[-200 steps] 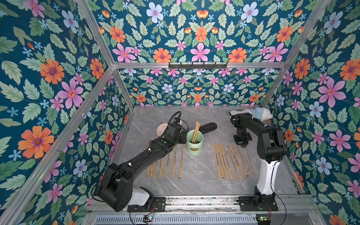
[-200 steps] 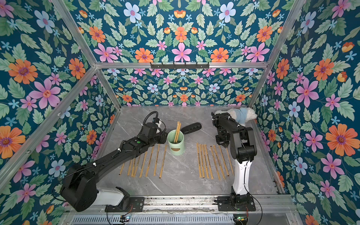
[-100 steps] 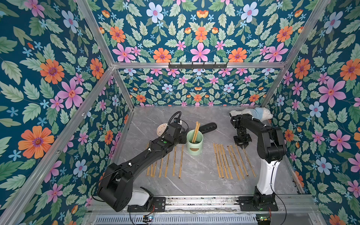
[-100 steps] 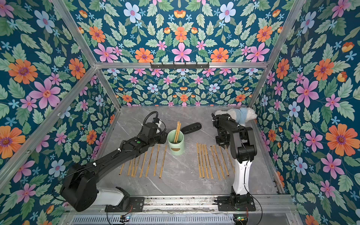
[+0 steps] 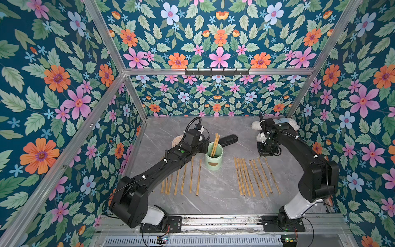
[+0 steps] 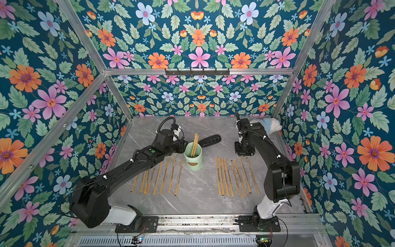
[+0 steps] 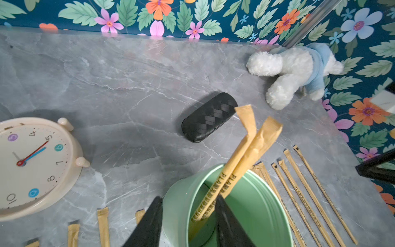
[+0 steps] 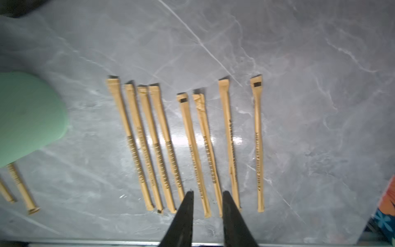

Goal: Take the straws out of the storage container
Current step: Place the straw at the center of the board, then pick up the straw from the container.

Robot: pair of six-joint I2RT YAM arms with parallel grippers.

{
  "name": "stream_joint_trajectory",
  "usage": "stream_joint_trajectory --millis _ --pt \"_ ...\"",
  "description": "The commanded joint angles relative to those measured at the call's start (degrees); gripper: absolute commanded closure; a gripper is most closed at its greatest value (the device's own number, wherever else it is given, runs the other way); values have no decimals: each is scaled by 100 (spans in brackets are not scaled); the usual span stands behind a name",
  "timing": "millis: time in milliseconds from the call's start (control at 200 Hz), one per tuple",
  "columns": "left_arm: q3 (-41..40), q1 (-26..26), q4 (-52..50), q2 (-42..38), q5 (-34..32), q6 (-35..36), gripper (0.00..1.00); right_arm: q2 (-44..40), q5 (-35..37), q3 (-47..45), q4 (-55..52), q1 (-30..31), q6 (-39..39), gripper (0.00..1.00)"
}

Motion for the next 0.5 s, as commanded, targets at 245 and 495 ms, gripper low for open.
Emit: stream_joint_trajectory --millis 245,495 --pt "409 7 189 346 670 354 58 -931 -1085 -301 367 286 158 71" --pt "642 3 268 630 833 349 58 -967 -1147 -349 373 312 132 71"
